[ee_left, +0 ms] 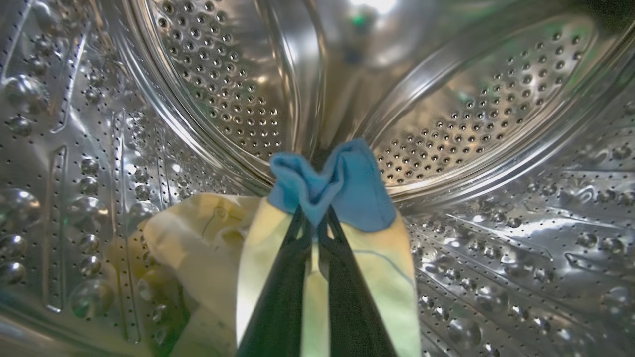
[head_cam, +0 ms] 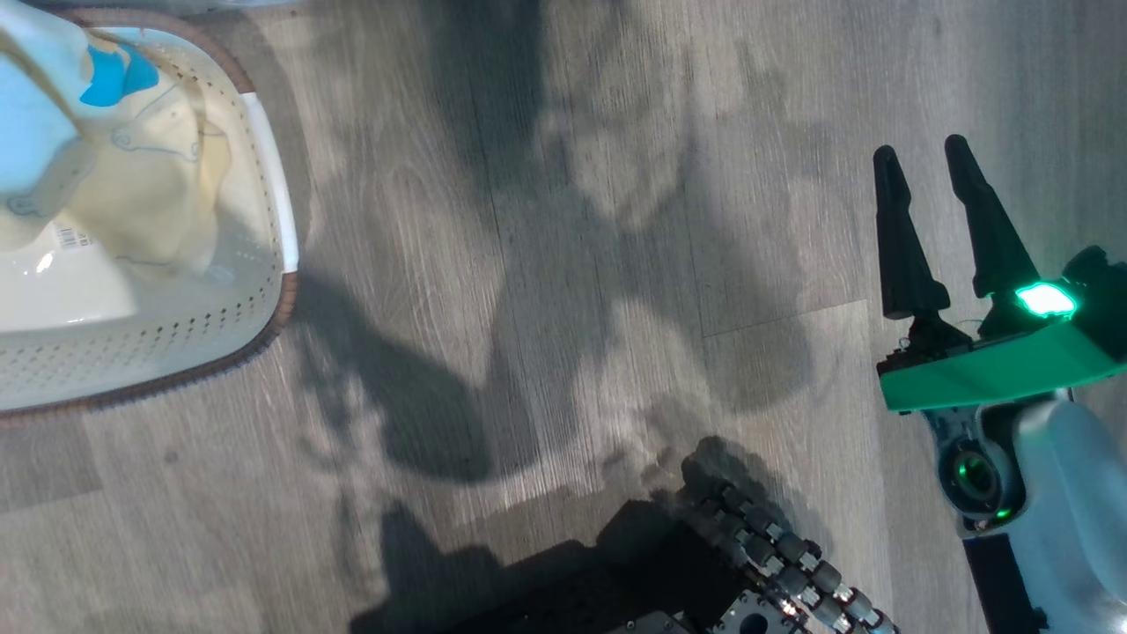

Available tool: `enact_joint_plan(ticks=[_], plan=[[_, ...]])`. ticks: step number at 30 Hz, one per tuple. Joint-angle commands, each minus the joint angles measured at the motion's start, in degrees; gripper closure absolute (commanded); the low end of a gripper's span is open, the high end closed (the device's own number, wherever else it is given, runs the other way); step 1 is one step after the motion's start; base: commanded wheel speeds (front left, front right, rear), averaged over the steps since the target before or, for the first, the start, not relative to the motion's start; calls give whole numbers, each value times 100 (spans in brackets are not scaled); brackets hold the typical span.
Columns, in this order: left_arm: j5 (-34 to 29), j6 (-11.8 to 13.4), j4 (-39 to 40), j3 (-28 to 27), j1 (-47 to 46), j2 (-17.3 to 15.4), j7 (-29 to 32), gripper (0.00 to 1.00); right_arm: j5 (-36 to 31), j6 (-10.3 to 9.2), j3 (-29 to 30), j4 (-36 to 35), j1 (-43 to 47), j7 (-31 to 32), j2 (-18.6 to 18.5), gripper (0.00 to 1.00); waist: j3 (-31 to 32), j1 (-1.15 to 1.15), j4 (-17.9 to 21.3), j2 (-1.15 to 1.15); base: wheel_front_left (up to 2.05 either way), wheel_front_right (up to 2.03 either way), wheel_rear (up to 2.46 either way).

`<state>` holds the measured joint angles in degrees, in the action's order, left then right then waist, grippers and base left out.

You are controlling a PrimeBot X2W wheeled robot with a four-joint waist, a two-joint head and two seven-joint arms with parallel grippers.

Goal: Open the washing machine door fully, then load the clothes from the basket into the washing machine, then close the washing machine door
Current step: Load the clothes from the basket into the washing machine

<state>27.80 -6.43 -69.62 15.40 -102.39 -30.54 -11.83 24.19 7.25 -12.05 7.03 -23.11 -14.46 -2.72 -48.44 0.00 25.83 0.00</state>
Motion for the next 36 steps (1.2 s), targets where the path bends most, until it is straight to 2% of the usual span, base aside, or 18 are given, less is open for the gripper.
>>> enact_joint_plan(ticks=[1,3,5,12,19,31,36], plan=[[-48,-27,64,77,-156,-163,48,99,24,24,-45,-131,48,-54,-16,0,14,0,-18,0,0,0,0],[-64,-39,-29,137,-155,-141,117,57,13,24,-36,-120,47,-54,-16,0,36,0,-37,0,0,0,0],[-47,-53,-114,175,-118,-129,206,0,8,24,-28,-121,45,-54,-16,0,77,0,-46,0,0,0,0],[66,-100,-253,365,293,-122,410,0,-43,24,98,-106,172,-54,-16,0,430,0,-132,0,0,0,0],[494,-104,-29,514,1106,5,398,0,-156,24,205,-66,379,-54,-16,0,925,0,-298,0,0,0,0],[1276,-105,908,885,3186,-136,11,0,-409,24,369,5,883,-54,-57,0,1959,0,-559,0,0,0,0],[1568,-105,1376,880,4146,-110,-175,0,-446,24,469,11,1130,-54,-133,0,2357,0,-721,0,0,0,0]])
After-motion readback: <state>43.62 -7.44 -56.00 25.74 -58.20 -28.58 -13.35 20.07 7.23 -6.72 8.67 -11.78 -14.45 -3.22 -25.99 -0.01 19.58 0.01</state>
